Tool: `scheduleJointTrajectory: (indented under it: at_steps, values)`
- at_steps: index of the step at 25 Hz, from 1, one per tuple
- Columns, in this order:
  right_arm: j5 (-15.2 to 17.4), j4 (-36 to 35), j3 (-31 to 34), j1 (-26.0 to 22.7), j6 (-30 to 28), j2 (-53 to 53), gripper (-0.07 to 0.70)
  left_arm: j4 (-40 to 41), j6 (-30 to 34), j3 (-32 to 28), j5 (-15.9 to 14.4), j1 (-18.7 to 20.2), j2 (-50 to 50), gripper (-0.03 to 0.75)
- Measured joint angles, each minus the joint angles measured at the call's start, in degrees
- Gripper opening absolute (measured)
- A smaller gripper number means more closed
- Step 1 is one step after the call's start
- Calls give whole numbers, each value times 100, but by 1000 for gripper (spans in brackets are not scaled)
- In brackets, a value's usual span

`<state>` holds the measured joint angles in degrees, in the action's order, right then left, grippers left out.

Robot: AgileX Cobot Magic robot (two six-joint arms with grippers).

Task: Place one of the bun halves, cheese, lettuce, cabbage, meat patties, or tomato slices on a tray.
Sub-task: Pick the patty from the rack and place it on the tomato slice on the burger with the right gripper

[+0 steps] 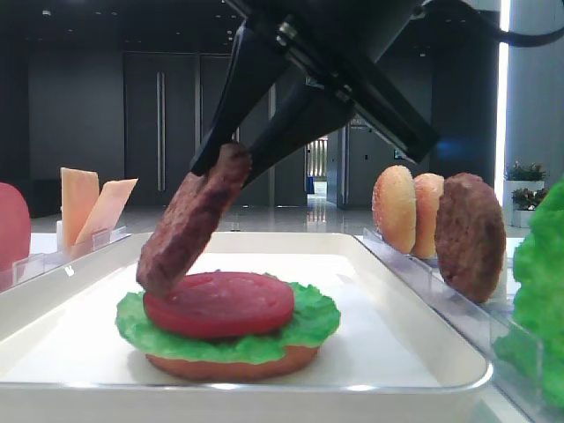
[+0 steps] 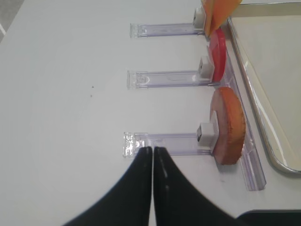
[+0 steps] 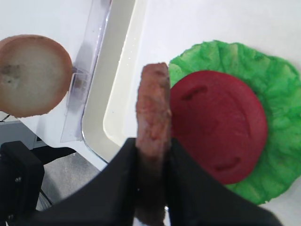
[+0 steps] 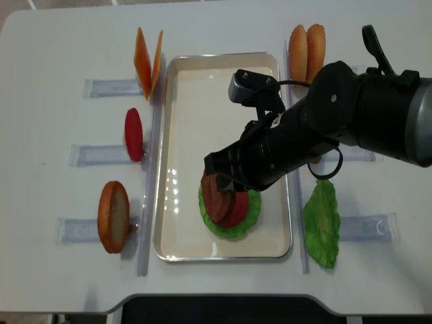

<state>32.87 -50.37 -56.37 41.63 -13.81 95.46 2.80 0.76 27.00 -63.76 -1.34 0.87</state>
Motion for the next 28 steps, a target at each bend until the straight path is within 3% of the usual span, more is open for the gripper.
scheduleJointTrajectory:
  at_steps: [7,14,23,28]
  values:
    - [82,11,0,0,0,0,134,0,0,0,0,0,0,0]
    - [88,11,0,0,0,0,251,0,0,0,0,0,0,0]
    - [65,135,0,0,0,0,291,0,0,0,0,0,0,0]
    - [21,323,0,0,0,0,403,0,0,0,0,0,0,0]
